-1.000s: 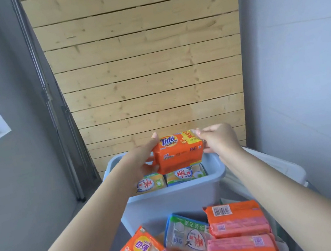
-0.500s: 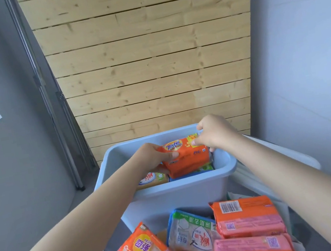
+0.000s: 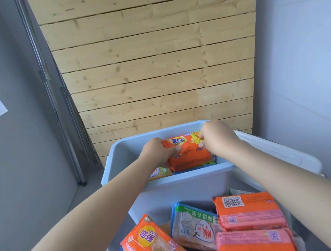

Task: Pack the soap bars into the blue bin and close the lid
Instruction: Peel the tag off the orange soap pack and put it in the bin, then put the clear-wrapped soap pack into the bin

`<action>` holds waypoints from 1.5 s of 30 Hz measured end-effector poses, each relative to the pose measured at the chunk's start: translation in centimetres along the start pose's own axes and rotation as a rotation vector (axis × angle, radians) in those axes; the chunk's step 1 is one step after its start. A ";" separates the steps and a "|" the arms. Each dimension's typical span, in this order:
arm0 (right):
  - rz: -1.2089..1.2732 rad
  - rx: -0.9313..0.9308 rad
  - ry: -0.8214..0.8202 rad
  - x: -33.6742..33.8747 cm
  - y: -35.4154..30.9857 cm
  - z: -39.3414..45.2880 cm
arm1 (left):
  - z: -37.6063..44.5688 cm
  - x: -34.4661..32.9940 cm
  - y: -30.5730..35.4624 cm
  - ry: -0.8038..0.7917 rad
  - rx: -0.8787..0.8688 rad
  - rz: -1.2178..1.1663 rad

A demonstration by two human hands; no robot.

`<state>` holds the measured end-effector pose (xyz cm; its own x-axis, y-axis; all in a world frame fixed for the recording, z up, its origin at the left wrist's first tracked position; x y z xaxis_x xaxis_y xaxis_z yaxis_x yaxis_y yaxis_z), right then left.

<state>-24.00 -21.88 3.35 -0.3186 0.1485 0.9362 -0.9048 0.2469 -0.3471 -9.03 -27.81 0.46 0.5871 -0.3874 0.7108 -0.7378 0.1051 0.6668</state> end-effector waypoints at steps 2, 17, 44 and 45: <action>0.026 -0.009 -0.014 0.0 -0.1 -0.1 | -0.2 0.1 0.0 -0.011 0.009 -0.019; 0.471 0.205 0.270 3.1 0.4 -9.5 | -13.0 2.1 1.1 0.345 -0.260 -0.199; 0.309 0.397 -0.855 -1.7 8.4 -22.8 | -23.2 -9.5 -2.1 -0.371 -0.426 0.137; 0.313 0.389 -0.874 -1.5 8.6 -23.1 | -23.3 -9.5 -2.1 -0.369 -0.421 0.116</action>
<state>-24.75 2.13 -2.32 -0.5124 -0.6403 0.5722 -0.7243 -0.0359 -0.6886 -5.33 -2.97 -2.49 0.2991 -0.6377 0.7098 -0.5497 0.4929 0.6744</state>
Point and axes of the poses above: each hand's wrist, its own z-axis towards the middle knuckle, its own x-axis out of the back of the hand, y = z × x, the point moved 5 cm from there along z, towards the middle knuckle, and after that the axes turned 7 degrees about z, right-handed, at the moved point
